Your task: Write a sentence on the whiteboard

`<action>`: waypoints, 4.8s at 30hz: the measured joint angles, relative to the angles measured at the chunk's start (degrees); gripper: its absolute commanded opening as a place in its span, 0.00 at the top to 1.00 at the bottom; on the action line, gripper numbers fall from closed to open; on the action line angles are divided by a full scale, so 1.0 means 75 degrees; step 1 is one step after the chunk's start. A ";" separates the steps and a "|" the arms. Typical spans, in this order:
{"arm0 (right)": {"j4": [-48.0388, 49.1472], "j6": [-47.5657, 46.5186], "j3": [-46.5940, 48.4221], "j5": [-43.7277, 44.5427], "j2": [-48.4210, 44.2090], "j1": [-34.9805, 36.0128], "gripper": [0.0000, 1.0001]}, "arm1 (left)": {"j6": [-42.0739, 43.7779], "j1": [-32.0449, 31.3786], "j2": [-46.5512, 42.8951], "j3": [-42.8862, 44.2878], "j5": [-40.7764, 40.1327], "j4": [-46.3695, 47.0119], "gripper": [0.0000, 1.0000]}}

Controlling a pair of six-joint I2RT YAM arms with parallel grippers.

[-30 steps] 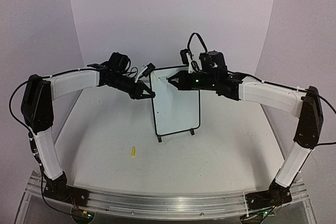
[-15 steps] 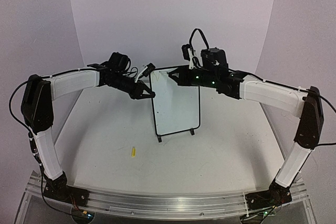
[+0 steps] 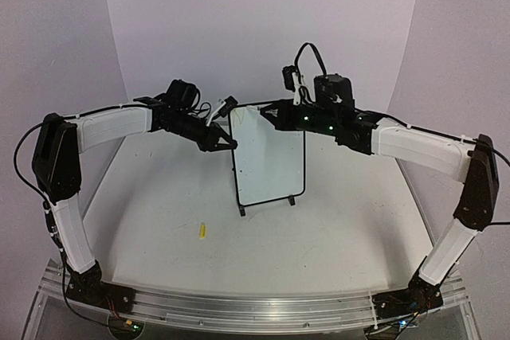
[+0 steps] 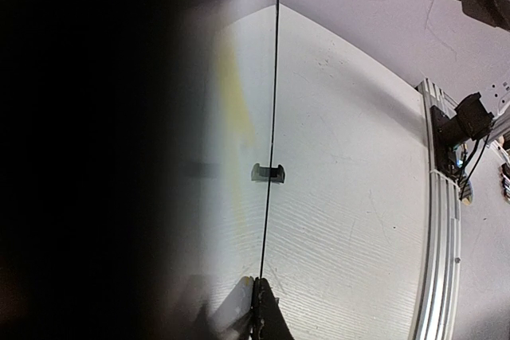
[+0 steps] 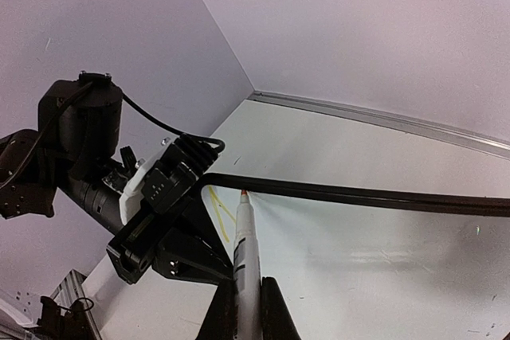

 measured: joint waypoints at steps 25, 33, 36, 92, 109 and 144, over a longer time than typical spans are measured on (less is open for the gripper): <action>0.0366 0.0058 -0.0791 -0.0186 -0.0341 -0.0035 1.00 | -0.0003 -0.0026 0.0000 0.0000 -0.0037 0.0006 1.00; 0.0385 0.0069 -0.0788 -0.0178 -0.0166 -0.0035 1.00 | -0.0001 -0.0026 0.0000 0.0000 -0.0037 0.0006 1.00; 0.0387 0.0093 -0.0754 -0.0165 -0.0123 -0.0035 1.00 | -0.0003 -0.0026 0.0000 0.0000 -0.0040 0.0006 1.00; 0.0503 0.0430 -0.0710 0.0385 -0.0221 -0.0048 1.00 | -0.0032 -0.0024 0.0000 0.0000 -0.0069 0.0006 1.00; 0.0684 0.0494 -0.0704 0.0040 -0.0113 -0.0093 1.00 | -0.0032 -0.0023 0.0000 0.0000 -0.0072 0.0003 1.00; 0.0527 0.0541 -0.1240 0.0022 -0.0214 -0.0075 1.00 | -0.0032 -0.0023 0.0000 0.0000 -0.0077 0.0006 1.00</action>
